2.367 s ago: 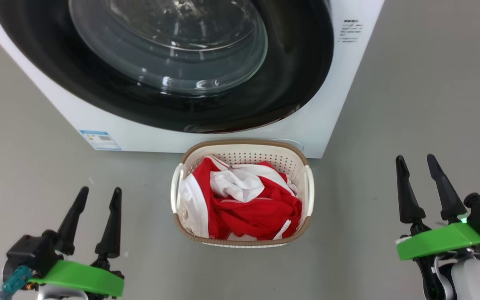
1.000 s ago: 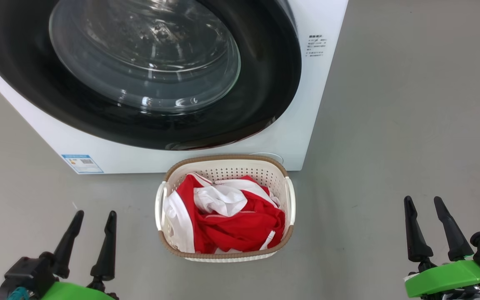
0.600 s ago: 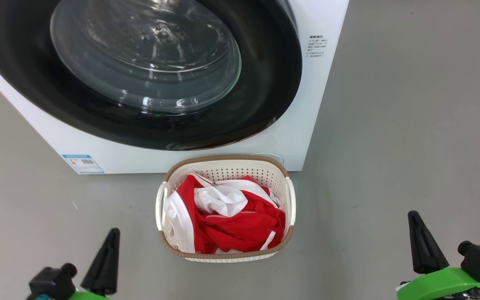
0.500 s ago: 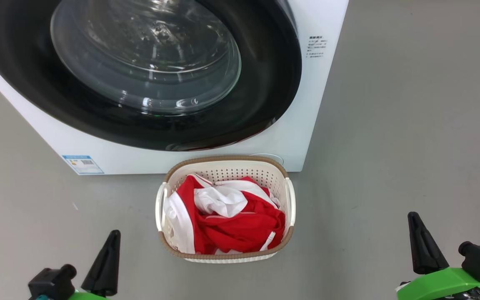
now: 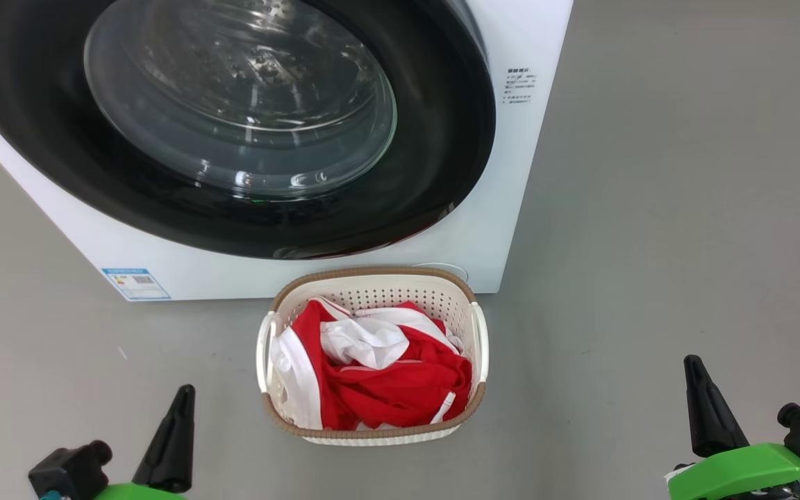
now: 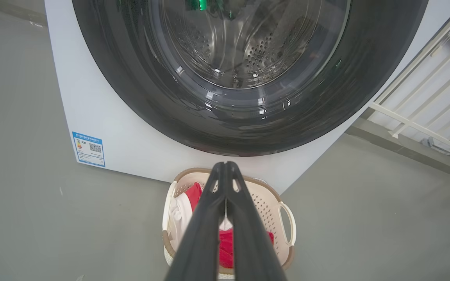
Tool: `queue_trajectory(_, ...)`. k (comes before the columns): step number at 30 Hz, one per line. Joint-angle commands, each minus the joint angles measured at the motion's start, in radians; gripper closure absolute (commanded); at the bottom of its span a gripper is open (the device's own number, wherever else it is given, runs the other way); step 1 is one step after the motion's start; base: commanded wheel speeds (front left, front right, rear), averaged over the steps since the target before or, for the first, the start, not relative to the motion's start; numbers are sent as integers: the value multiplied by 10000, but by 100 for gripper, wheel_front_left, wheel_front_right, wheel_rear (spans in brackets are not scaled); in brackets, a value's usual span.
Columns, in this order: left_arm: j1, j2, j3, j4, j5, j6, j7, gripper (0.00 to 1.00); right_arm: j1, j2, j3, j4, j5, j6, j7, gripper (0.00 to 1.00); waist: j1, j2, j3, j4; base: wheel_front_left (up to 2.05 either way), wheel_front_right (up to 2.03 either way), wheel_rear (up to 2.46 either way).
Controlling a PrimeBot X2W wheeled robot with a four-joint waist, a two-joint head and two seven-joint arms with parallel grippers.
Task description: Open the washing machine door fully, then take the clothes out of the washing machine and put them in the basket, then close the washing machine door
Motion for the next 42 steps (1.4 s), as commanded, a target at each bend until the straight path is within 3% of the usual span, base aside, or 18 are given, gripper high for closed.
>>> queue_trajectory(1, -154, 109, 180, -247, -223, -9, 36, 100, -183, -153, 38, -248, 221, -1, 43, 100, -2, 0, -13, -8, 0, 0, 0)
queue_trajectory(42, -204, -182, 692, -455, -4352, -33, 1183, 100, -555, -310, 102, -405, 4413, -5, 1213, 100, -2, 0, -494, -257, 0, 0, 0)
